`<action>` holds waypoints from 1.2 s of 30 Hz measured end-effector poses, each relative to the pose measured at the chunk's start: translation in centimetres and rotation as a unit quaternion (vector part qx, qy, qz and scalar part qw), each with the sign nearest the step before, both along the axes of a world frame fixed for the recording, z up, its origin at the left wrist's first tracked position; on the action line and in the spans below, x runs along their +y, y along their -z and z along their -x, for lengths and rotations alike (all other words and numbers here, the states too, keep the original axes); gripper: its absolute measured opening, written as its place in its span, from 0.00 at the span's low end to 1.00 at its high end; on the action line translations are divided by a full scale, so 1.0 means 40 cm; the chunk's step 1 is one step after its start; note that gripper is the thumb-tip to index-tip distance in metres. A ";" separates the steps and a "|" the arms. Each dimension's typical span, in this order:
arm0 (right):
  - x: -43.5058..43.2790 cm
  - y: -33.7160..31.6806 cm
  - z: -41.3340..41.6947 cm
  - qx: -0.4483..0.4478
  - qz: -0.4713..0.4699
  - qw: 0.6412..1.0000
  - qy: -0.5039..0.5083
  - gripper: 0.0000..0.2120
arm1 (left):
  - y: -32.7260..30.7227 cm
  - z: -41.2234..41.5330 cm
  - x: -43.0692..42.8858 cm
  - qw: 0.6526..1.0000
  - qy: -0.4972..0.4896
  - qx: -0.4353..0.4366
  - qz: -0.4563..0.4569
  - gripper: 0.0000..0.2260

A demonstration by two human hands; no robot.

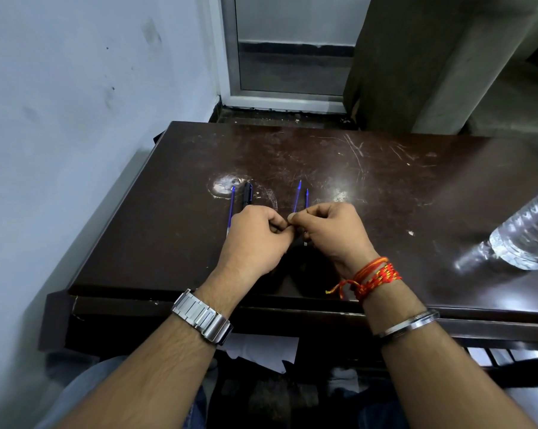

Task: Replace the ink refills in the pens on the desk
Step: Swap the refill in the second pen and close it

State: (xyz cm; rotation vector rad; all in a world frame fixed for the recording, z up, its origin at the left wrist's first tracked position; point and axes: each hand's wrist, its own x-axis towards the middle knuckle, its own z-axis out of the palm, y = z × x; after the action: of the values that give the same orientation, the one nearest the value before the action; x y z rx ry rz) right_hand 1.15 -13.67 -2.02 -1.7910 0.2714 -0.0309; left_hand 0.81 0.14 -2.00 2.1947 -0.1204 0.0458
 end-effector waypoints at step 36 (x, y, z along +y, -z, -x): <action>-0.029 -0.013 -0.022 -0.011 0.332 0.942 0.047 0.04 | 0.000 0.003 0.000 1.000 -0.010 0.024 0.006 0.10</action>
State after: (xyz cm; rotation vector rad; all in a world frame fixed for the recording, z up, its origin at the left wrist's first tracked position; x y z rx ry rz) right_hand 2.01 -14.81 -1.51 -2.4450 0.3580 -0.2336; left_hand 0.68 0.12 -2.00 2.1840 -0.0712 0.0037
